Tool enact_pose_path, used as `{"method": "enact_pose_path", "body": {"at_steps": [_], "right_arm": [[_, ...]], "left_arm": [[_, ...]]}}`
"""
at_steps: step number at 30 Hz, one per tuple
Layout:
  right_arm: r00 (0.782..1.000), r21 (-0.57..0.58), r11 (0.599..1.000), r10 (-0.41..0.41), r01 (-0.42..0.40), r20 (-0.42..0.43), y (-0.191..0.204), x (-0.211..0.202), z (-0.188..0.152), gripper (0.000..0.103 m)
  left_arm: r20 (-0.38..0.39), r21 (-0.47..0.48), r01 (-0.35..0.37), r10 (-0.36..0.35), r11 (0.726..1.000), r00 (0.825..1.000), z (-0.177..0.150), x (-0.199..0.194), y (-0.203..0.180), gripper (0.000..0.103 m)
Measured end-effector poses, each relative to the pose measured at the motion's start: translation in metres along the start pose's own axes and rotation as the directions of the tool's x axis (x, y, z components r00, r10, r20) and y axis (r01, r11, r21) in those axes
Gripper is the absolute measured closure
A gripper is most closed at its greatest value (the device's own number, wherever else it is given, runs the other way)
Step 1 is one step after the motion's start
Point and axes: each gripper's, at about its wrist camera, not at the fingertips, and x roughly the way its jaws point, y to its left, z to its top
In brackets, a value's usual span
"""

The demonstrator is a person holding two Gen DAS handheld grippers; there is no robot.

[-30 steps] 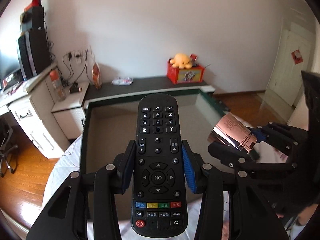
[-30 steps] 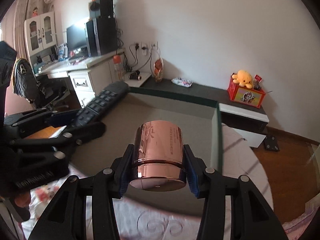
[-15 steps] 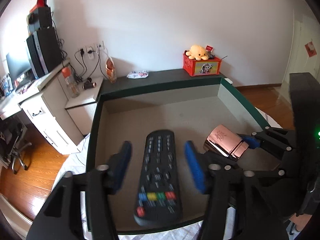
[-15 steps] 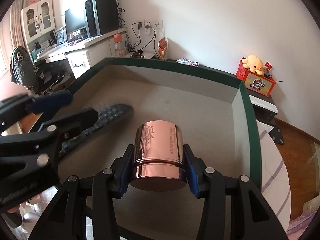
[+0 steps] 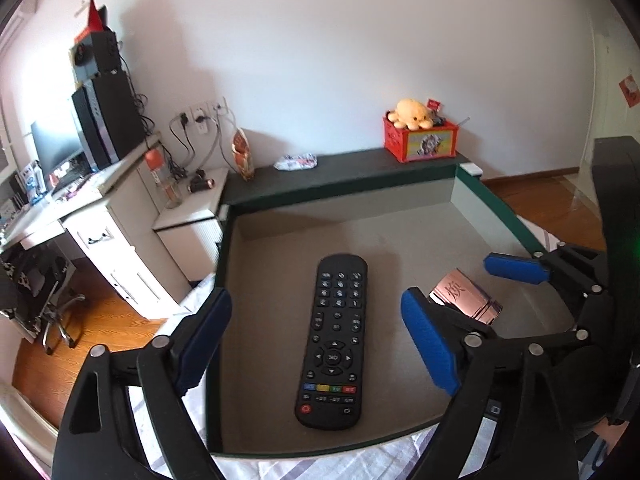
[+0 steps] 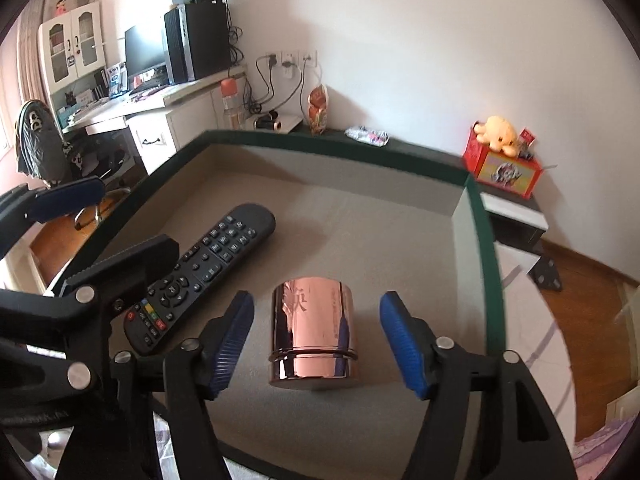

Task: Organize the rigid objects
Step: 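Lower the remote into the pink box with the left tool while the right tool places the cup, then withdraw both tools from the box back toward the remaining items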

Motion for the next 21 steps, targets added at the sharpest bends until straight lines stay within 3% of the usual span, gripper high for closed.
{"method": "enact_pose_path", "body": {"at_steps": [2,6,12,15,21], "right_arm": [[1.0,0.002,1.0,-0.018,0.018,0.026,0.001,-0.014,0.001,0.025],[0.996,-0.013,0.999,-0.033,0.034,0.087,0.007,-0.047,0.003,0.023],[0.981,-0.031,0.998,-0.05,0.057,0.187,0.024,-0.111,-0.009,0.019],[0.969,-0.027,0.996,-0.071,0.079,0.237,0.032,-0.144,-0.022,0.0],[0.939,-0.038,0.994,-0.086,0.105,0.333,0.053,-0.206,-0.055,0.0]], "left_arm": [[0.017,-0.002,-0.014,0.015,1.0,1.0,0.001,-0.011,0.002,0.007],[0.085,-0.008,-0.044,0.045,0.999,0.995,0.001,-0.047,0.006,0.0],[0.196,-0.018,-0.088,0.09,0.996,0.977,-0.013,-0.119,0.014,0.0],[0.235,-0.04,-0.101,0.108,0.994,0.966,-0.026,-0.154,0.02,0.0],[0.294,-0.081,-0.104,0.124,0.991,0.948,-0.061,-0.22,0.023,0.0]]}}
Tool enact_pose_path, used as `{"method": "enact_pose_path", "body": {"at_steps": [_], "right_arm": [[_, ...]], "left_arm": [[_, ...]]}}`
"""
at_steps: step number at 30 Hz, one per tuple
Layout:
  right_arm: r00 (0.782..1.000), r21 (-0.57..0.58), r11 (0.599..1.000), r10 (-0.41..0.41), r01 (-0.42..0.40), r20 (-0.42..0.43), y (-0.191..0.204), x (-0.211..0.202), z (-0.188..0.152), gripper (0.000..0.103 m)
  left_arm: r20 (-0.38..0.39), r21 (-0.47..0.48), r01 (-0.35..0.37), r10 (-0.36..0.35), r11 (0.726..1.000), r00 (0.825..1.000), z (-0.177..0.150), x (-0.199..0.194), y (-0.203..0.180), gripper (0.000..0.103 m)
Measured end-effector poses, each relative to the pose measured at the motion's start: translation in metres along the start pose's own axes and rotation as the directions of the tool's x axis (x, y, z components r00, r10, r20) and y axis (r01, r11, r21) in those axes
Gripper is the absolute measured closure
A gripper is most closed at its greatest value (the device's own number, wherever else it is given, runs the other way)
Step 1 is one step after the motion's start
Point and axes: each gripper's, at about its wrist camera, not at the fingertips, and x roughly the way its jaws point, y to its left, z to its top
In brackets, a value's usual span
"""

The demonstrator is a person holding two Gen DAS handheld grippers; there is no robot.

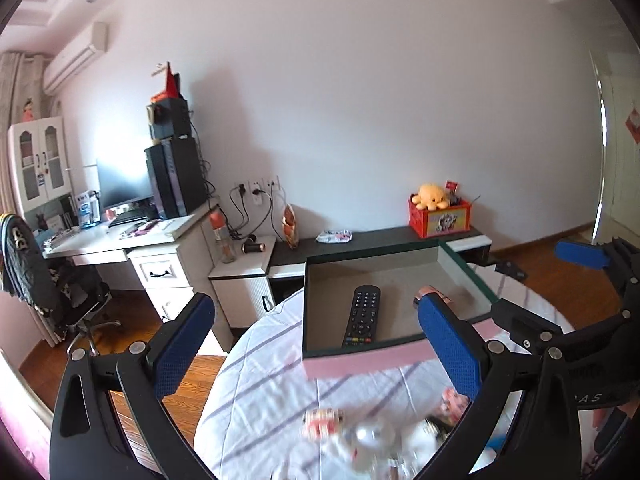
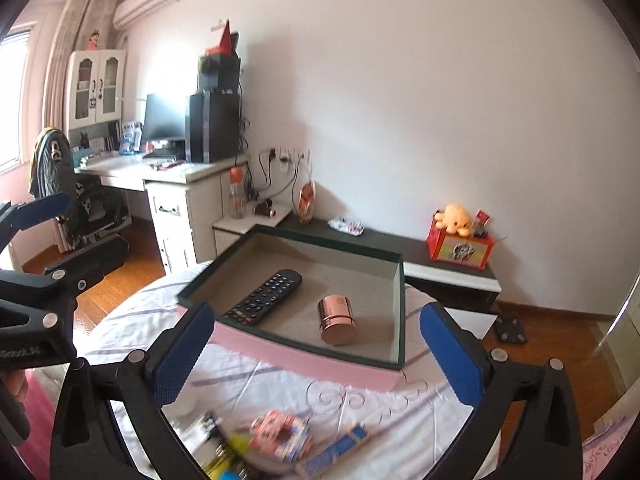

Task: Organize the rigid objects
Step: 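Withdraw both tools from the box back toward the remaining items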

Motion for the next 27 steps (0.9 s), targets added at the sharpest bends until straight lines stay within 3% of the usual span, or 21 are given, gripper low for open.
{"method": "enact_pose_path", "body": {"at_steps": [8,13,19,27], "right_arm": [[0.997,-0.02,0.999,-0.043,0.044,0.063,0.024,-0.071,-0.022,0.0],[0.997,-0.003,0.999,-0.048,0.048,0.06,0.029,-0.097,-0.038,0.0],[0.996,0.018,0.997,-0.076,0.076,0.035,0.024,-0.109,-0.058,0.0],[0.995,0.061,0.993,-0.095,0.097,-0.021,0.01,-0.105,-0.081,0.0]], "left_arm": [[0.057,0.015,0.023,-0.024,1.0,0.998,-0.021,-0.079,0.001,0.0],[0.054,0.012,0.042,-0.043,0.999,0.998,-0.032,-0.105,0.001,0.0],[0.024,0.013,0.046,-0.046,0.999,0.999,-0.051,-0.112,0.004,0.0],[-0.072,-0.004,0.034,-0.034,0.999,0.997,-0.078,-0.096,0.01,0.0]]}}
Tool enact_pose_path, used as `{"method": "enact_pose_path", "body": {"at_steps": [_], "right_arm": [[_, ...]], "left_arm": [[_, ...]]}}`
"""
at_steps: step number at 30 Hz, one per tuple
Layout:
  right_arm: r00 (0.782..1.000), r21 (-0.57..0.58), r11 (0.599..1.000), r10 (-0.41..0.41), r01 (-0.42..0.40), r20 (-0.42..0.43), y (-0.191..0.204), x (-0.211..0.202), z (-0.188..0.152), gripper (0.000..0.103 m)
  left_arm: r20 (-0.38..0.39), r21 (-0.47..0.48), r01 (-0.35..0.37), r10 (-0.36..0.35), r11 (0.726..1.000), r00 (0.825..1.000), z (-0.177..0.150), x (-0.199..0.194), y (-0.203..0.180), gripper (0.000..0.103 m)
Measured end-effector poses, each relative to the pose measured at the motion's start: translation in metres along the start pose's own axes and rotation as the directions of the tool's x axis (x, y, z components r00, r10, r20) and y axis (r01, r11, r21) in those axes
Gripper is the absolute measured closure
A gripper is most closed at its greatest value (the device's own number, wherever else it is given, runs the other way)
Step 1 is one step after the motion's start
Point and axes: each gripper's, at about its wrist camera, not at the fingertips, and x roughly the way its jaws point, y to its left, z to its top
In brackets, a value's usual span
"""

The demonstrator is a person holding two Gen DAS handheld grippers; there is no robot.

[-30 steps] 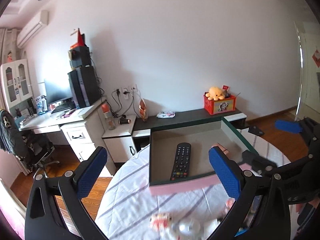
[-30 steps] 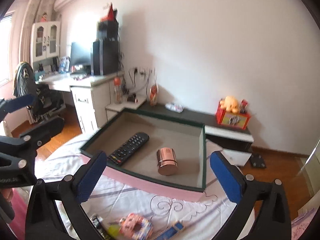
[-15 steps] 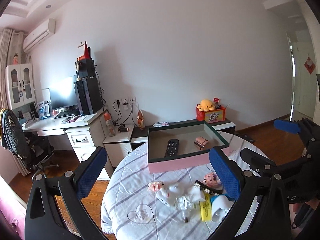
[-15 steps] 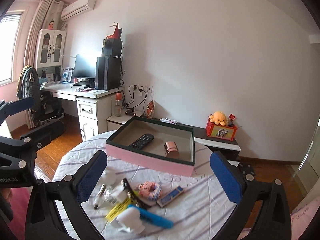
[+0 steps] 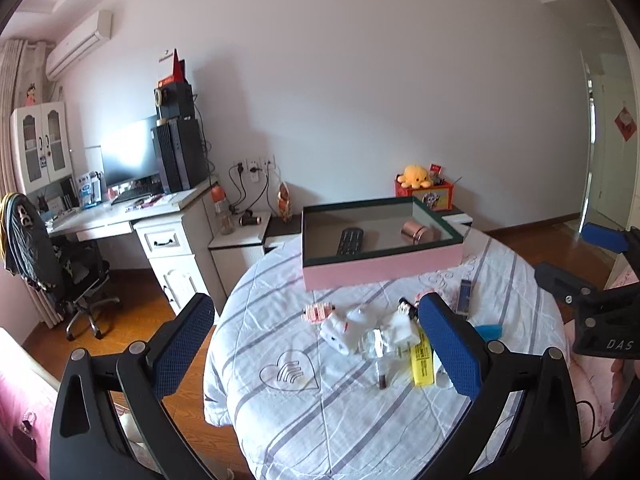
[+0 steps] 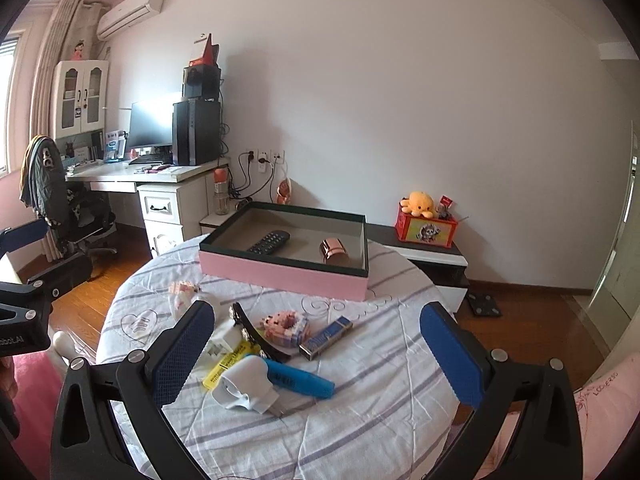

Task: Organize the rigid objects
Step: 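Withdraw both tools from the box back toward the remaining items, then reach the left tool to the glass bottle while the right tool reaches the white plug adapter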

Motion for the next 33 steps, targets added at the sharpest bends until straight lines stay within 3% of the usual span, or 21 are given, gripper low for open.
{"method": "enact_pose_path", "body": {"at_steps": [8,13,22,26,29,30,32,33], "right_arm": [[0.997,0.023,1.0,-0.002,0.004,-0.083,-0.008,0.022,-0.024,0.0],[0.989,0.038,0.999,0.011,-0.006,-0.15,-0.01,0.043,-0.042,0.0],[0.976,0.046,0.999,0.025,-0.016,-0.215,-0.016,0.071,-0.057,0.0],[0.973,0.056,0.998,0.024,-0.011,-0.231,-0.022,0.081,-0.06,0.0],[0.971,0.062,0.998,0.023,-0.008,-0.237,-0.026,0.085,-0.061,0.0],[0.971,0.065,0.998,0.022,-0.007,-0.237,-0.027,0.086,-0.061,0.0],[0.969,0.067,0.998,0.026,-0.01,-0.245,-0.027,0.088,-0.063,0.0],[0.969,0.067,0.998,0.025,-0.009,-0.246,-0.027,0.089,-0.063,0.0]], "left_arm": [[-0.099,-0.002,0.021,-0.021,1.0,0.995,-0.027,0.028,0.002,0.0],[-0.192,-0.038,0.05,-0.056,0.998,0.98,-0.044,0.063,-0.001,0.0],[-0.293,-0.027,0.091,-0.095,0.996,0.951,-0.058,0.128,-0.027,0.001],[-0.321,-0.047,0.136,-0.144,0.99,0.936,-0.059,0.146,-0.032,0.012],[-0.332,-0.05,0.161,-0.169,0.986,0.928,-0.058,0.156,-0.035,0.03],[-0.336,-0.052,0.164,-0.172,0.985,0.926,-0.058,0.158,-0.035,0.032],[-0.331,-0.057,0.176,-0.185,0.983,0.925,-0.059,0.16,-0.034,0.049],[-0.334,-0.059,0.178,-0.187,0.982,0.924,-0.06,0.162,-0.033,0.049]]}}
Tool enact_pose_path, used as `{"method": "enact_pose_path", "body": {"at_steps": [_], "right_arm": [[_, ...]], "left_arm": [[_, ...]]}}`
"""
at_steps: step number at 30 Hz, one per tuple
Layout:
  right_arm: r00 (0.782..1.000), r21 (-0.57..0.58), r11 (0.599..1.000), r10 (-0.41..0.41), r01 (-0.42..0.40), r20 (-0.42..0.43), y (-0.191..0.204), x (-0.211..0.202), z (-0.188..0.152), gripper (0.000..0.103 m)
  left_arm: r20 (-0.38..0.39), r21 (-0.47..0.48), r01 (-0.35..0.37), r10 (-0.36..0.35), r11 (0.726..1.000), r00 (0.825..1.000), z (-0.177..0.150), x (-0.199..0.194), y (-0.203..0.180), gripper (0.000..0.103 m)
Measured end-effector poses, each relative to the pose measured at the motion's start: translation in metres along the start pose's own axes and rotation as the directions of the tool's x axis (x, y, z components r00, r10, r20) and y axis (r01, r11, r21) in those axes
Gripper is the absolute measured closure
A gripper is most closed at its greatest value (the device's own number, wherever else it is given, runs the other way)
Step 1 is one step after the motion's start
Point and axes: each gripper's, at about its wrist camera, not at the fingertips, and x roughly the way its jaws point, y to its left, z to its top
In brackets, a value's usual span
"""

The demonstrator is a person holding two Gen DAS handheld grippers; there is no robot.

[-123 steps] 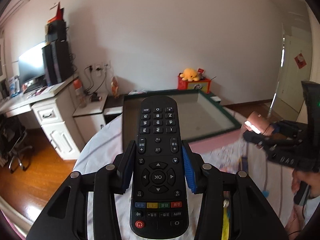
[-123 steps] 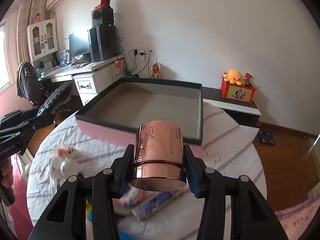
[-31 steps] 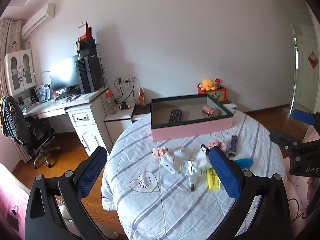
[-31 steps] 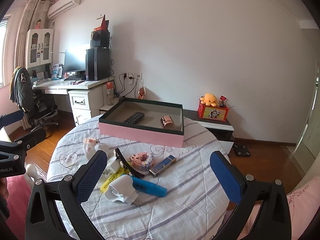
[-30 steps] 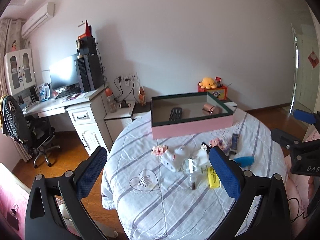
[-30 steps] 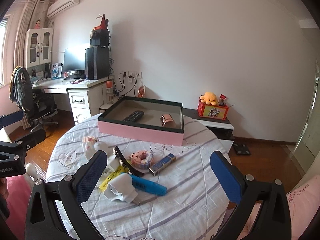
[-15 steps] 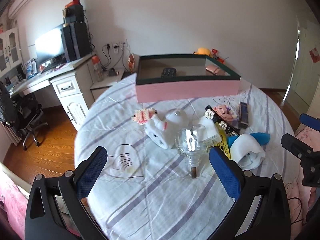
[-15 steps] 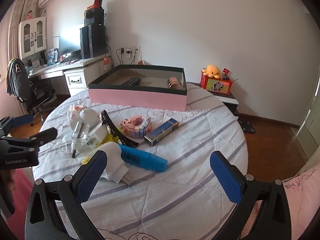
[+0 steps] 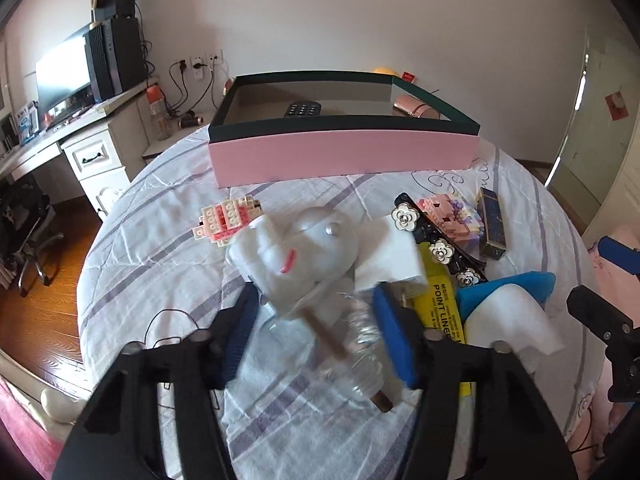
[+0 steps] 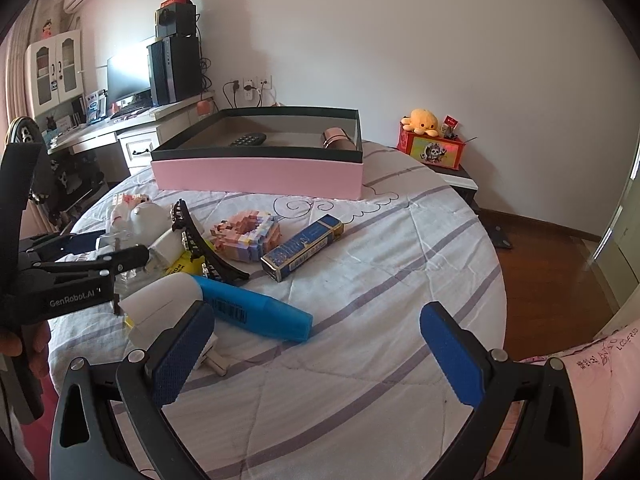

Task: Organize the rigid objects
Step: 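Reach the left tool to the glass bottle while the right tool reaches the white plug adapter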

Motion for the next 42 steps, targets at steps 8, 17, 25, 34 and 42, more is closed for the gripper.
{"method": "enact_pose_path", "body": {"at_steps": [8,17,25,34,42], "right_arm": [[0.999,-0.016,1.0,-0.012,0.011,-0.034,0.005,0.013,-0.003,0.0],[0.996,-0.079,0.997,0.016,-0.024,-0.092,0.011,0.035,0.001,0.0],[0.998,-0.045,0.999,0.009,-0.012,-0.065,-0.003,0.023,0.01,0.0],[0.988,-0.03,0.988,0.155,-0.154,0.014,0.044,-0.015,0.006,0.0],[0.984,0.018,0.985,0.173,-0.173,-0.049,0.064,0.016,-0.004,0.013]], "left_arm": [[-0.011,0.026,-0.015,0.016,1.0,1.0,-0.012,-0.013,0.008,0.049],[-0.023,0.017,-0.035,0.035,0.999,0.999,-0.031,-0.032,0.026,0.049],[-0.015,0.004,-0.034,0.034,0.999,0.999,-0.035,-0.037,0.03,0.048],[-0.003,0.016,-0.026,0.026,1.0,1.0,-0.038,-0.045,0.029,0.049],[-0.004,0.028,-0.017,0.017,0.999,1.0,-0.049,-0.053,0.025,0.049]]}}
